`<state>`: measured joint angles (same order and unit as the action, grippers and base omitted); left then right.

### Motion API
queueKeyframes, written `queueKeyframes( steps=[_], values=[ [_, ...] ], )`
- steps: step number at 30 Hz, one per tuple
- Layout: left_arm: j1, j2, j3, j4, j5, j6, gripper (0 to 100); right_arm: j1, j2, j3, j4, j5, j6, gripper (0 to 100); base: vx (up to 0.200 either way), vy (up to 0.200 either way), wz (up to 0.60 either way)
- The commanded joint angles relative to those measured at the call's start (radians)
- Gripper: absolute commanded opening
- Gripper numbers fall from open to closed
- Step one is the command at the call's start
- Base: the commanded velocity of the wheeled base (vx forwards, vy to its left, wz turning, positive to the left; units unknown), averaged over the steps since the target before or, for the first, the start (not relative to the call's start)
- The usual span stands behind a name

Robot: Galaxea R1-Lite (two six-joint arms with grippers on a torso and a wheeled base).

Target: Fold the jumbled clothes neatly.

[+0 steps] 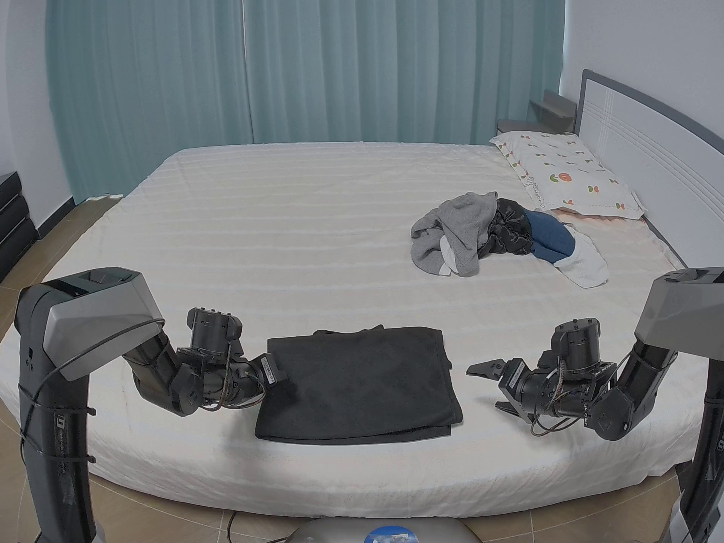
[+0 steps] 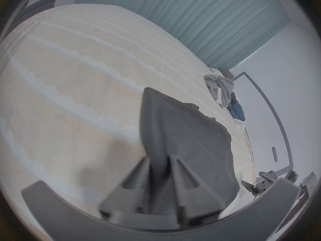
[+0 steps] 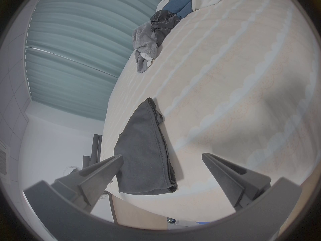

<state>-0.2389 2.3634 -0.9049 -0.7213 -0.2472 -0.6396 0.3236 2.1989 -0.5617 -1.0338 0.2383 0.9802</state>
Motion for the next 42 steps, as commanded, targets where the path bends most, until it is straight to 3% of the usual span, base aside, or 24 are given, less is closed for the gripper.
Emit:
queueKeyframes(
  steps=[1, 19, 30, 42],
  values=[
    [0.000, 0.004, 0.001, 0.000, 0.000, 0.000, 0, -0.001, 0.002, 0.002, 0.000, 0.001, 0.000, 100, 0.000, 0.000, 0.00],
    [0.006, -0.024, 0.021, -0.001, 0.022, -0.012, 0, -0.017, 0.001, 0.006, 0.001, 0.001, 0.038, 100, 0.000, 0.000, 0.00],
    [0.007, -0.023, 0.052, -0.069, 0.025, -0.011, 0, -0.018, 0.001, 0.008, 0.000, 0.015, 0.040, 100, 0.000, 0.000, 0.00],
    [0.013, -0.044, 0.066, -0.069, 0.025, -0.025, 0, -0.018, -0.001, 0.011, 0.001, 0.036, 0.041, 100, 0.000, 0.200, 0.00]
  ],
)
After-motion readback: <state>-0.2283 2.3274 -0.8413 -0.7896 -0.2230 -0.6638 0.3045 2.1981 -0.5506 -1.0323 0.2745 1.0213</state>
